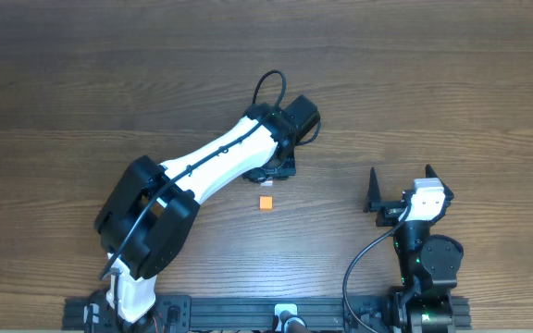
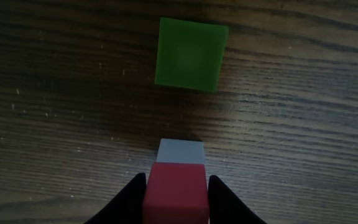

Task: Stack Cubes

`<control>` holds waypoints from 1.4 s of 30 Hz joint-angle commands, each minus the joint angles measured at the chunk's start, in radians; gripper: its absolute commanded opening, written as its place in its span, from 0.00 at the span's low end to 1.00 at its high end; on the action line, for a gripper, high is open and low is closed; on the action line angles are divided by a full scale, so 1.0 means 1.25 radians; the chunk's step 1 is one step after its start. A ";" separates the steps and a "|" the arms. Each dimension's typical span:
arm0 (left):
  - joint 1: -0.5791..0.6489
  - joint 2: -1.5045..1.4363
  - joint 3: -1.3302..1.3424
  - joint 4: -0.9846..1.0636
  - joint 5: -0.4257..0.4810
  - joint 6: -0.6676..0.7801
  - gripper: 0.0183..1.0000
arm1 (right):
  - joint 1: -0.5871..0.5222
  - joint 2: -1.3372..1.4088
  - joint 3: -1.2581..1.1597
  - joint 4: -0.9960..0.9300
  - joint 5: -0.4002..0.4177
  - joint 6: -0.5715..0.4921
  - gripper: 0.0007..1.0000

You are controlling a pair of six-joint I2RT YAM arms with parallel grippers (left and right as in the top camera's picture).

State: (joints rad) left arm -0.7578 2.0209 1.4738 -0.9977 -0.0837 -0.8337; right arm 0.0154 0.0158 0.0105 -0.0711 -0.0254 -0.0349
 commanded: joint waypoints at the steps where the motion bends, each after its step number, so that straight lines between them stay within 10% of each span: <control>1: 0.004 0.014 0.013 0.002 -0.013 -0.006 0.33 | 0.004 -0.008 -0.004 -0.001 -0.009 -0.003 0.99; 13: 0.002 -0.036 0.013 -0.027 -0.012 0.015 0.49 | 0.004 -0.008 -0.004 -0.001 -0.009 -0.003 0.99; 42: -0.094 -0.080 -0.106 -0.031 0.039 -0.051 0.45 | 0.004 -0.008 -0.004 -0.001 -0.009 -0.003 0.99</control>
State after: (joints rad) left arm -0.8841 1.9388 1.3720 -1.0531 -0.0402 -0.8795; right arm 0.0154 0.0158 0.0105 -0.0711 -0.0250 -0.0345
